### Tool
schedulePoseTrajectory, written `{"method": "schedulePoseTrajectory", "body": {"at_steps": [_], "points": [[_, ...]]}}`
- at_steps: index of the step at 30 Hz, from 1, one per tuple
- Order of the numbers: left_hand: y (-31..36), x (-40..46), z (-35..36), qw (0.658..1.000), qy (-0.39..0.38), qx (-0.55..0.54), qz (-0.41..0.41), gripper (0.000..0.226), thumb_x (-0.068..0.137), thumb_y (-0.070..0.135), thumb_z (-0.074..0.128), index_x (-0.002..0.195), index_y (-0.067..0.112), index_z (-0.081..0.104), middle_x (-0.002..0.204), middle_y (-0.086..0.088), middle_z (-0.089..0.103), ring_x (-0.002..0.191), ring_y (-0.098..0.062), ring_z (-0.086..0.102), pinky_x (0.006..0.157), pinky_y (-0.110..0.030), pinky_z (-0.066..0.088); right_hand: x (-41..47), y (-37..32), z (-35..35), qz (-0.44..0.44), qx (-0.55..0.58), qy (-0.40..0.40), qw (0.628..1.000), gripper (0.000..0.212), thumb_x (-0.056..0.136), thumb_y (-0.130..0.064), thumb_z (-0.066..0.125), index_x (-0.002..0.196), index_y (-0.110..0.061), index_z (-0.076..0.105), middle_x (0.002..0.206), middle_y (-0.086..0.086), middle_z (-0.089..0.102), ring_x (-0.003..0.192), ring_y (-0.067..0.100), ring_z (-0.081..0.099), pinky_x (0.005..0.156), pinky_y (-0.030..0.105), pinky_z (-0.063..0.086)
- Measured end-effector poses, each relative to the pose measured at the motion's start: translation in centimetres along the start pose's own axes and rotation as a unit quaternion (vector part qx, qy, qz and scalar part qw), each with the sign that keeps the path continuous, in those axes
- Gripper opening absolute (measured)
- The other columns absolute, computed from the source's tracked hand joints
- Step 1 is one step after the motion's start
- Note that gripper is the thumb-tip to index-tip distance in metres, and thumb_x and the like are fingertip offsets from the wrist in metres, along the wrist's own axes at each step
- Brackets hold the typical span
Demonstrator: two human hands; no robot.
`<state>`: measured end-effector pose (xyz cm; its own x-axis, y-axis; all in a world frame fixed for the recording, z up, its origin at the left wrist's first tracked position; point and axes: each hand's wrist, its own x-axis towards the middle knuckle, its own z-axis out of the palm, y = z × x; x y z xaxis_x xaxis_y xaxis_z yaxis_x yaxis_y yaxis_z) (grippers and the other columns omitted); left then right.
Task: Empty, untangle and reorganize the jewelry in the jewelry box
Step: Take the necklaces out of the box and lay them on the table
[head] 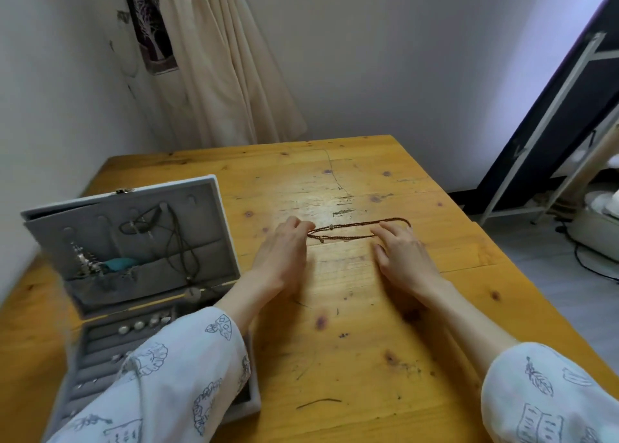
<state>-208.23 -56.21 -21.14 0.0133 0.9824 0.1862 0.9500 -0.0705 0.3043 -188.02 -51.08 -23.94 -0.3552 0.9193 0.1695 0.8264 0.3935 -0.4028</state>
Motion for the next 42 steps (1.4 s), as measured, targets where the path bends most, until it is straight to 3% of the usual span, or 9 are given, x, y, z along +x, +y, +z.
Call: {"method": "schedulePoseTrajectory", "body": {"at_steps": [4,8,14,20,23,27,34,38,42], "points": [[0.5,-5.0,-1.9,0.998,-0.022,-0.032,0.058,0.042,0.095,0.009,0.038,0.136,0.019,0.034,0.133,-0.001,0.040,0.108,-0.020,0.052,0.084,-0.036,0.049,-2.3,-4.7,0.3,-0.027,0.049,-0.011,0.998,0.041,0.093,-0.019,0.045,0.134,-0.013,0.044,0.138,0.007,0.046,0.127,0.023,0.041,0.108,0.035,0.029],[-1.0,-10.1,-4.5,0.996,0.033,-0.014,0.080,0.043,0.094,0.009,0.040,0.136,0.018,0.037,0.134,0.000,0.042,0.116,-0.016,0.047,0.091,-0.031,0.046,-4.9,-9.5,1.1,-0.051,0.112,0.014,0.992,0.039,0.093,-0.015,0.046,0.131,-0.009,0.046,0.132,0.008,0.052,0.123,0.022,0.047,0.105,0.038,0.035],[-6.3,-17.1,-7.9,0.987,0.158,0.006,-0.029,0.039,0.089,0.008,0.050,0.127,0.011,0.048,0.126,-0.006,0.051,0.121,-0.019,0.044,0.104,-0.030,0.037,-6.4,-16.4,2.1,-0.110,0.185,0.022,0.976,0.031,0.092,-0.011,0.048,0.122,-0.008,0.054,0.123,0.008,0.058,0.116,0.020,0.052,0.099,0.029,0.039],[-10.4,-21.2,-6.6,0.983,0.097,0.080,-0.136,0.058,0.094,0.039,0.036,0.146,0.023,0.013,0.154,-0.005,0.010,0.142,-0.017,-0.007,0.114,-0.035,-0.004,-3.6,-22.6,1.6,-0.111,0.270,0.019,0.956,0.028,0.092,-0.018,0.051,0.117,-0.009,0.056,0.110,0.008,0.063,0.089,0.012,0.056,0.079,0.022,0.044],[-10.6,-20.8,-6.0,0.981,0.087,0.081,-0.151,0.060,0.093,0.048,0.025,0.146,0.029,0.002,0.155,-0.002,-0.002,0.139,-0.013,-0.016,0.112,-0.035,-0.013,-1.6,-24.6,1.8,-0.070,0.280,0.020,0.957,0.029,0.092,-0.021,0.052,0.117,-0.008,0.056,0.108,0.008,0.064,0.094,0.018,0.059,0.079,0.020,0.039],[-10.9,-20.3,-5.4,0.978,0.032,0.121,-0.166,0.057,0.093,0.053,0.013,0.145,0.033,0.000,0.155,-0.002,-0.007,0.141,-0.018,-0.015,0.112,-0.039,-0.016,0.1,-26.8,2.8,0.025,0.312,0.004,0.950,0.033,0.089,-0.030,0.054,0.114,-0.009,0.053,0.103,0.005,0.064,0.095,0.026,0.062,0.084,0.037,0.050],[-11.1,-20.2,-5.1,0.978,0.008,0.116,-0.174,0.054,0.094,0.051,0.014,0.145,0.034,0.010,0.156,-0.001,-0.001,0.142,-0.020,-0.004,0.114,-0.040,-0.005,0.9,-28.5,3.5,0.068,0.309,0.023,0.948,0.025,0.088,-0.024,0.055,0.107,-0.010,0.064,0.105,0.007,0.067,0.099,0.022,0.058,0.074,0.026,0.038],[-11.1,-20.2,-5.2,0.979,0.005,0.111,-0.170,0.053,0.094,0.050,0.016,0.145,0.033,0.012,0.156,-0.001,0.001,0.142,-0.021,-0.002,0.114,-0.042,-0.002,1.1,-28.4,1.9,0.064,0.390,0.074,0.916,0.018,0.088,-0.023,0.055,0.096,-0.014,0.068,0.093,0.001,0.068,0.086,0.013,0.059,0.072,0.023,0.042],[-11.1,-20.2,-5.3,0.980,0.008,0.109,-0.169,0.053,0.095,0.049,0.018,0.145,0.032,0.015,0.156,-0.001,0.004,0.142,-0.022,0.000,0.114,-0.042,0.001,1.4,-28.2,0.8,0.054,0.483,0.035,0.873,0.010,0.087,-0.019,0.058,0.092,-0.015,0.067,0.087,0.000,0.065,0.085,0.010,0.058,0.074,0.020,0.044]]}}
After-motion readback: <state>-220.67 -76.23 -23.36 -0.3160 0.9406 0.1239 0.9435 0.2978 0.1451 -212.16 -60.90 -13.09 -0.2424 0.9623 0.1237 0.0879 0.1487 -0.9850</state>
